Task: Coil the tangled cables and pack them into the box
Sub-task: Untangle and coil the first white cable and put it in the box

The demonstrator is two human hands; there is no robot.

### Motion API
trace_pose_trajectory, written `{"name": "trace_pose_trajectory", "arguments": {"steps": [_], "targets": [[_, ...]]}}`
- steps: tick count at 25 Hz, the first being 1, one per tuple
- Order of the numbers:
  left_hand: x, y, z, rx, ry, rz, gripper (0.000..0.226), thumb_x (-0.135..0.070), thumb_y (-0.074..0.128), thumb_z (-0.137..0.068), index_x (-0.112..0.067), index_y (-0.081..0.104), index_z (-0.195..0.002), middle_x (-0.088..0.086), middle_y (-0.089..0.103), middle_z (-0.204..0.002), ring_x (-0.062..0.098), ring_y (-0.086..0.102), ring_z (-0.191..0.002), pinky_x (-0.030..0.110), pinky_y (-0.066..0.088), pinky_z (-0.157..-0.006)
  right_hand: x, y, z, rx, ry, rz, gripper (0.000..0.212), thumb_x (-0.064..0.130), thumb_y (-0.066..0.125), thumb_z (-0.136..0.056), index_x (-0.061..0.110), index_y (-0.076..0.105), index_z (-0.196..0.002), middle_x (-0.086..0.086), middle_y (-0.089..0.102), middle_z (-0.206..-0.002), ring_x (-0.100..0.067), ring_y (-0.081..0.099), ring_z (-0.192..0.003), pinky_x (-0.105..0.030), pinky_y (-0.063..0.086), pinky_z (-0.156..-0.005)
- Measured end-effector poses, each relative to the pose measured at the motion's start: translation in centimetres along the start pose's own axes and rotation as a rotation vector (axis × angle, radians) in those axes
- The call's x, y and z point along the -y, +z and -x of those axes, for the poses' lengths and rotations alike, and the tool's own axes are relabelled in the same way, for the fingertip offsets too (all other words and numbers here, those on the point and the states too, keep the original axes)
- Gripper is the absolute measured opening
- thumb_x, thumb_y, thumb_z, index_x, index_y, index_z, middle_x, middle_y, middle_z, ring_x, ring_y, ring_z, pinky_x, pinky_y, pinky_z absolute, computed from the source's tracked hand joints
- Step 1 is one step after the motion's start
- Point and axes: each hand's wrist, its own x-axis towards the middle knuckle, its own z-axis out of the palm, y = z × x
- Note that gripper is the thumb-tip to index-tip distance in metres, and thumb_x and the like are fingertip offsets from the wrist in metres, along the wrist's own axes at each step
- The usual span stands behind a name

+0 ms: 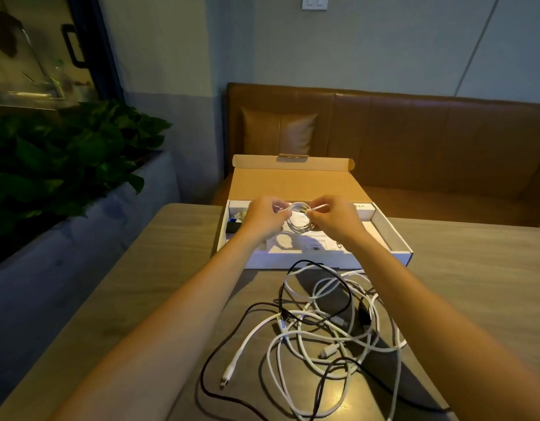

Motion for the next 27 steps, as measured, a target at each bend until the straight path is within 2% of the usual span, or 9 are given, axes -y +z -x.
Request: {"name": "trace_pose_trajectory", "arguments": {"steps": [3, 6, 10, 12, 16, 20, 22, 24, 27], "targets": [[1.0, 1.6, -2.3, 0.001, -0.031, -0.155, 0.026, -0.019, 0.071, -0.093, -0.012, 0.07, -0.118, 0.01, 0.068, -0.117, 0.022, 0.067, -0.089, 0.029, 0.057, -0.071, -1.5, 1.5, -2.3, 0.021, 0.079, 0.026, 0.03, 0.017, 0.074, -0.09, 0.011, 0.066, -0.118, -0.012, 0.071, -0.114, -0.022, 0.072, -0.087, -0.028, 0.062, -0.07], [1.5, 2.5, -3.4, -0.063, -0.003, -0.256, 0.024, -0.021, 0.072, -0.092, -0.011, 0.072, -0.114, 0.009, 0.069, -0.114, 0.019, 0.061, -0.092, 0.029, 0.05, -0.073, -2.4, 2.7, -3.8, -0.002, 0.093, 0.023, 0.024, 0.016, 0.074, -0.09, 0.012, 0.067, -0.113, -0.011, 0.071, -0.11, -0.022, 0.072, -0.086, -0.033, 0.063, -0.075], [2.3, 2.7, -3.8, -0.097, 0.006, -0.256, 0.024, -0.024, 0.073, -0.091, -0.015, 0.07, -0.113, 0.007, 0.069, -0.106, 0.019, 0.061, -0.087, 0.028, 0.05, -0.07, -3.1, 3.6, -4.2, -0.003, 0.047, 0.141, 0.014, 0.023, 0.074, -0.09, 0.013, 0.072, -0.1, -0.006, 0.073, -0.098, -0.02, 0.067, -0.087, -0.039, 0.061, -0.081], [2.4, 2.6, -3.7, -0.098, 0.04, -0.258, 0.022, -0.026, 0.072, -0.092, -0.017, 0.069, -0.112, 0.005, 0.067, -0.104, 0.018, 0.061, -0.086, 0.025, 0.046, -0.065, -3.1, 3.6, -4.0, 0.001, 0.034, 0.167, 0.015, 0.025, 0.073, -0.091, 0.013, 0.072, -0.101, -0.007, 0.074, -0.099, -0.02, 0.068, -0.087, -0.04, 0.061, -0.081], [1.9, 1.9, -3.1, -0.086, 0.116, -0.258, 0.022, -0.026, 0.069, -0.095, -0.018, 0.067, -0.114, 0.002, 0.064, -0.1, 0.014, 0.059, -0.084, 0.024, 0.045, -0.064, -2.1, 2.6, -3.3, -0.013, -0.018, 0.204, 0.025, 0.027, 0.067, -0.095, 0.013, 0.067, -0.115, -0.009, 0.071, -0.111, -0.018, 0.064, -0.089, -0.031, 0.056, -0.072], [0.6, 0.6, -1.5, -0.086, 0.174, -0.257, 0.017, -0.024, 0.064, -0.097, -0.021, 0.067, -0.114, 0.002, 0.066, -0.105, 0.016, 0.061, -0.089, 0.031, 0.056, -0.071, -0.2, 0.7, -1.5, 0.019, -0.097, 0.234, 0.024, 0.022, 0.063, -0.097, 0.011, 0.066, -0.119, -0.009, 0.068, -0.118, -0.016, 0.059, -0.094, -0.019, 0.045, -0.066], [-0.6, 0.2, -0.2, -0.068, 0.195, -0.248, 0.017, -0.023, 0.061, -0.099, -0.02, 0.067, -0.115, 0.0, 0.064, -0.104, 0.016, 0.059, -0.092, 0.03, 0.052, -0.073, 0.9, -0.3, -0.3, 0.055, -0.152, 0.251, 0.023, 0.021, 0.063, -0.097, 0.011, 0.067, -0.118, -0.008, 0.069, -0.117, -0.016, 0.059, -0.094, -0.014, 0.041, -0.061], [-1.6, 0.0, 1.6, -0.012, 0.22, -0.256, 0.019, -0.023, 0.058, -0.101, -0.019, 0.067, -0.117, -0.002, 0.06, -0.103, 0.015, 0.058, -0.094, 0.028, 0.047, -0.074, 2.0, -1.2, 1.4, 0.114, -0.207, 0.274, 0.024, 0.022, 0.062, -0.098, 0.01, 0.069, -0.117, -0.008, 0.07, -0.111, -0.017, 0.061, -0.092, -0.015, 0.042, -0.062], [-2.4, -0.2, 4.6, 0.105, 0.302, -0.26, 0.021, -0.021, 0.055, -0.102, -0.017, 0.067, -0.118, 0.002, 0.063, -0.105, 0.015, 0.059, -0.09, 0.028, 0.047, -0.073, 3.1, -2.2, 4.3, 0.247, -0.234, 0.331, 0.024, 0.019, 0.061, -0.098, 0.009, 0.071, -0.117, -0.007, 0.071, -0.094, -0.014, 0.059, -0.076, -0.019, 0.047, -0.064]]}}
